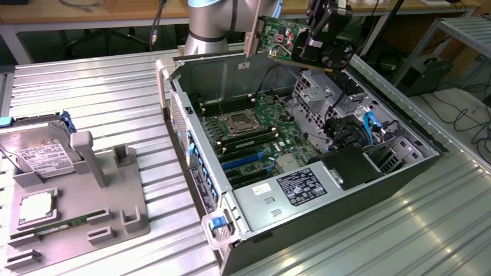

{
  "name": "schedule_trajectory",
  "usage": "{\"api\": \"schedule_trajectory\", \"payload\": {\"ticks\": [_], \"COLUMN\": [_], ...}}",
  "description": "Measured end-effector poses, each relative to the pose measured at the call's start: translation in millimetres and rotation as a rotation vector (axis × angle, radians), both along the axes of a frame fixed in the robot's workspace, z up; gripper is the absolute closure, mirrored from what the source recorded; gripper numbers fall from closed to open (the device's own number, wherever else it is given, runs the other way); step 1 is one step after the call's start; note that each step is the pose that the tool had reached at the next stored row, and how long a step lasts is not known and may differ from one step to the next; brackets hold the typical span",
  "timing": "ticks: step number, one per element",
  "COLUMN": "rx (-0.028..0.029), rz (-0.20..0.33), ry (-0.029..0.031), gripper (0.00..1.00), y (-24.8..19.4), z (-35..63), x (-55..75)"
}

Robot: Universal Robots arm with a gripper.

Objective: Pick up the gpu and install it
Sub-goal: 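Insert the gpu into the slot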

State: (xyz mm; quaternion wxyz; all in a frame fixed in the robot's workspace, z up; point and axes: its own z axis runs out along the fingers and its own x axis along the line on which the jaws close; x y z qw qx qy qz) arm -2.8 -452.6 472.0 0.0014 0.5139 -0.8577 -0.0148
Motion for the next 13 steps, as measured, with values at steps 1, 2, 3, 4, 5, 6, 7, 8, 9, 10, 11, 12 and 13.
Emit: {"api": "schedule_trajectory", "payload": {"ticks": [1,2,3,4,5,6,7,8,9,10,11,12,13], "rx": [0.0,0.0001,0.0,0.0001,0.0,0.0,0.0,0.0,0.0,0.0,0.0,0.0001,0.0], "rz": [0.007,0.013,0.018,0.024,0.038,0.044,0.05,0.057,0.062,0.068,0.075,0.081,0.088], "ry": [0.0,0.0,0.0,0.0,0.0,0.0,0.0,0.0,0.0,0.0,0.0,0.0,0.0], "gripper": [0.72,0.72,0.72,0.72,0.72,0.72,0.72,0.72,0.72,0.72,0.72,0.72,0.72], "y": [0.0,0.0,0.0,0.0,0.0,0.0,0.0,0.0,0.0,0.0,0.0,0.0,0.0], "z": [0.0,0.0,0.0,0.0,0.0,0.0,0.0,0.0,0.0,0.0,0.0,0.0,0.0], "x": [0.0,0.0,0.0,0.0,0.0,0.0,0.0,0.0,0.0,0.0,0.0,0.0,0.0]}}
